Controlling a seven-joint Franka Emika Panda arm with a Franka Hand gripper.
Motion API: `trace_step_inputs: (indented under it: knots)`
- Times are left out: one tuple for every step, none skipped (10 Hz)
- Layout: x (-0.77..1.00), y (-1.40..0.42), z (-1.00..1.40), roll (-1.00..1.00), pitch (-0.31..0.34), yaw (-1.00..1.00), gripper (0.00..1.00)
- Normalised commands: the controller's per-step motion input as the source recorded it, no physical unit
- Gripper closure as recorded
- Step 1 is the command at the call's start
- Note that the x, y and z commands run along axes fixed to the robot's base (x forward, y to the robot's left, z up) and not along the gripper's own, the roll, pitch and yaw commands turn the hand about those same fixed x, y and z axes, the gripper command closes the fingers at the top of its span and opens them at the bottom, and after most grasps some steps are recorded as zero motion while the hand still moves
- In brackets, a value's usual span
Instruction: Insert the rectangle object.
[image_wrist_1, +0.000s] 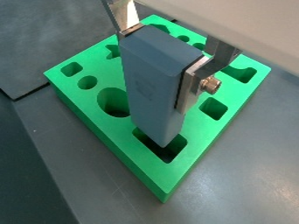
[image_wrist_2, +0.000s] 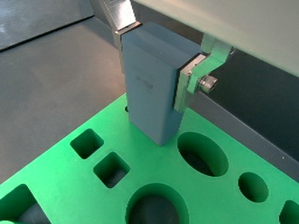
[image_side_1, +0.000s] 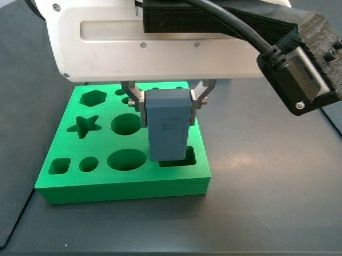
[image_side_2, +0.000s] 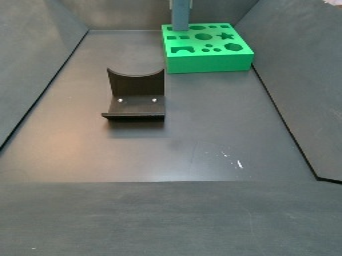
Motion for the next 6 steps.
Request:
trace_step_inputs:
  knots:
    - [0.37, -0.15, -0.38, -0.05, 0.0, 0.16, 1.0]
    - [0.41, -0.14, -0.41, -0.06, 0.017, 0.16, 1.0]
    - [0.39, -0.11, -0.42, -0.05, 0.014, 0.13, 1.0]
    - [0.16, 0.0, -0.48, 0.0, 0.0, 0.15, 1.0]
    - [0.0, 0.0, -0.71, 0.03, 0.0, 0.13, 1.0]
    - [0.06, 0.0, -0.76, 0.1, 0.0, 0.0, 1.0]
